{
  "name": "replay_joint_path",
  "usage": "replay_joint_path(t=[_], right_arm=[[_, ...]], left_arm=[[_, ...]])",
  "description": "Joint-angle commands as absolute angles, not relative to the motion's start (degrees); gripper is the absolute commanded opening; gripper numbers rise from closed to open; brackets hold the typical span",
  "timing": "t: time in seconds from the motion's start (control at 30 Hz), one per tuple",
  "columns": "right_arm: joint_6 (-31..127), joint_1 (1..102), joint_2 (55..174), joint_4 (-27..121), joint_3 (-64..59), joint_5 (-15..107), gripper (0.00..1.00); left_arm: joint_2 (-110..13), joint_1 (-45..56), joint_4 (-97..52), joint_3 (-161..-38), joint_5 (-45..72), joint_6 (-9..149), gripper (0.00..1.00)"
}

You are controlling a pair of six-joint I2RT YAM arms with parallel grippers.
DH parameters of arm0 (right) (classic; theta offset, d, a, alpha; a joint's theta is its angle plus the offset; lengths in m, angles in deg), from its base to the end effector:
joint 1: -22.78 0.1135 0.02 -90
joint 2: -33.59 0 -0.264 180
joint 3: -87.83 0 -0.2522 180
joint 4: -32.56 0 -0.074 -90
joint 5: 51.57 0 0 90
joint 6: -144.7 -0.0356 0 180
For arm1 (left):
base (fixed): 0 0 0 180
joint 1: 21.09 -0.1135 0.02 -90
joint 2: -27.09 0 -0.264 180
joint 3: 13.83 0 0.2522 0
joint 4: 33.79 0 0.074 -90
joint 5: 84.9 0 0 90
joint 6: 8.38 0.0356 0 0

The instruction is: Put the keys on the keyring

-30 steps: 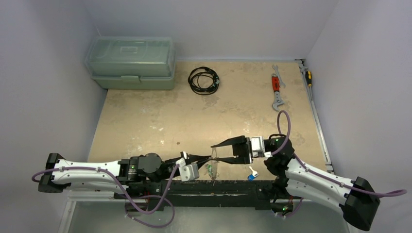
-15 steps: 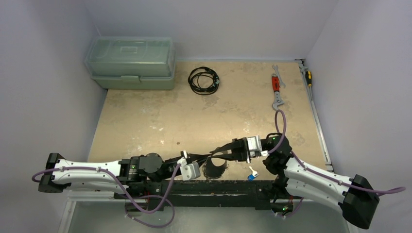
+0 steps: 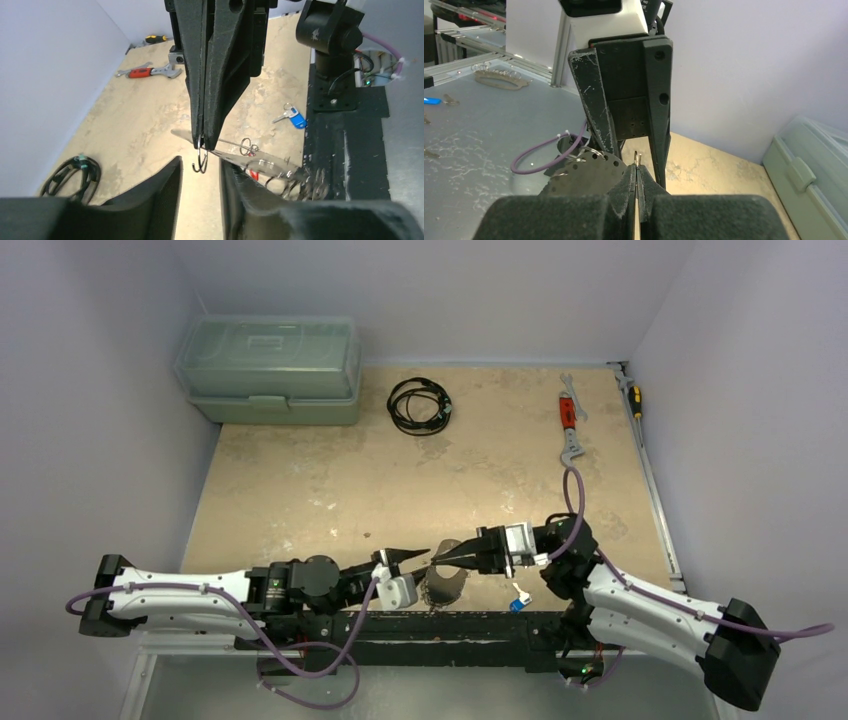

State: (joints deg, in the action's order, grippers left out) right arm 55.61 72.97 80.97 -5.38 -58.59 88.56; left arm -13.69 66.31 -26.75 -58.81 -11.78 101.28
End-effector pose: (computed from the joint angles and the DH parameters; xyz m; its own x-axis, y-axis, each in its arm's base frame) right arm 0.0907 0.1515 0.2872 0.2767 0.3161 -0.9074 -0.9366 -0.1226 -0.3283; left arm 0.0185 -0.1789 0.2990 0.3151 0.1587 -0.9357 0.8886 0.2971 0.3496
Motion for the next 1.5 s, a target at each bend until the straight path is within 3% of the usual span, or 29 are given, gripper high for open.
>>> replay_joint_path(t=[0.0,0.03,0.1,0.37,0.63,0.9,1.1,1.27,1.47], right_arm=[[58.7,72.9,80.7,-8.7,-58.0,85.7,0.00],[58.7,72.9,80.5,-10.4,-58.7,85.1,0.00],[60.0,73.0,80.0,-12.3,-59.8,84.1,0.00],[75.0,79.2,77.9,-18.2,-66.1,66.9,0.00],[94.8,91.0,80.0,-28.5,-70.9,47.7,0.00],[115.1,101.2,89.7,-41.4,-73.5,35.1,0.00],[123.4,104.5,97.6,-51.2,-74.3,30.5,0.00],[123.9,105.0,99.9,-54.5,-73.9,27.6,0.00],[123.7,104.5,103.4,-56.7,-70.1,15.1,0.00]], left_arm=[[-13.7,66.5,-23.7,-62.9,-11.8,101.9,0.46],[-13.5,66.5,-21.9,-63.2,-11.5,101.9,0.61],[-13.5,66.5,-17.8,-63.3,-10.9,102.0,0.72],[-13.2,66.5,-15.9,-62.7,-19.9,90.8,0.78],[-10.5,66.5,-7.5,-62.5,-33.6,65.6,0.96],[-3.3,66.5,3.4,-59.9,-38.6,43.9,0.99],[-7.2,66.5,15.3,-62.3,-40.4,28.4,0.99],[-12.7,66.5,17.0,-64.1,-38.7,25.8,0.98],[-17.2,66.5,7.6,-62.4,-34.7,35.1,0.90]])
